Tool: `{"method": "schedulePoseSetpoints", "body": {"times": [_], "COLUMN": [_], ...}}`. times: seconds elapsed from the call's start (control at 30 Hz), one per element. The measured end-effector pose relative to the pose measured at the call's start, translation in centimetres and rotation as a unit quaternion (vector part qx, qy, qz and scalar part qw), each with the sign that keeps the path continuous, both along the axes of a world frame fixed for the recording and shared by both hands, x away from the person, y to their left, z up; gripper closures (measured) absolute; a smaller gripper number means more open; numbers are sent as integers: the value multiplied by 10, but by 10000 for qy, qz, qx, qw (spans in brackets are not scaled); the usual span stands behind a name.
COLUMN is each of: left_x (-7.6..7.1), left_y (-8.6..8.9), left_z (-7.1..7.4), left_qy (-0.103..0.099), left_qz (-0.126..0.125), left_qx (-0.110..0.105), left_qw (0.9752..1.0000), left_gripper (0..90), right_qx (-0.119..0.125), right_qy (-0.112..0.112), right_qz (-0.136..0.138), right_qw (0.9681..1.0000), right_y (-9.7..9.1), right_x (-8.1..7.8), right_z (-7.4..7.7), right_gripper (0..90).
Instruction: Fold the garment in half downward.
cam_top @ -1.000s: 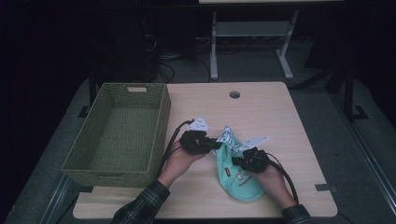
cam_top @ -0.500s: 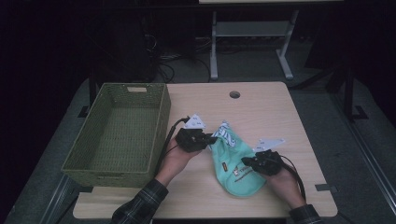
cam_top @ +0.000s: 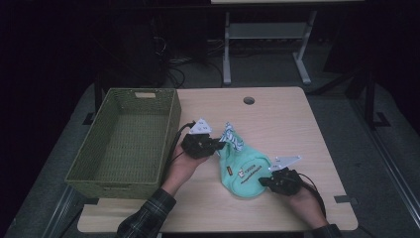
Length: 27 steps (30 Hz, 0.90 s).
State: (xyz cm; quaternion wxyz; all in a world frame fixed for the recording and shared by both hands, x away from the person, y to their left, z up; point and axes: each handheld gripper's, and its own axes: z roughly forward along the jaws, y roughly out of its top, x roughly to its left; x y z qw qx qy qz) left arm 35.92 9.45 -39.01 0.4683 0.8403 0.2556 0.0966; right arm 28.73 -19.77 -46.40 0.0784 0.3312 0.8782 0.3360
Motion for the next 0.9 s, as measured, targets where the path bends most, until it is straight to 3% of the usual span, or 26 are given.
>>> {"method": "schedulePoseSetpoints", "body": {"times": [0.37, 0.63, 0.9], "left_x": [-10, -19, -25], "left_y": [-16, -31, -44], "left_z": [1, -3, -15], "left_qy": [75, 168, 255], "left_qz": [-569, -1031, -1257], "left_qx": [-117, -32, 131], "left_qw": [9983, 9945, 9917], "left_gripper": [813, 813, 812], "right_qx": [82, 84, 102], "right_qy": [27, 49, 37], "right_qz": [-3, -3, -6], "right_qw": [10000, 10000, 9999], "right_y": [1, 0, -1], "right_x": [2, 3, 3], "right_z": [-1, -1, -1], "right_gripper": [895, 896, 894]}}
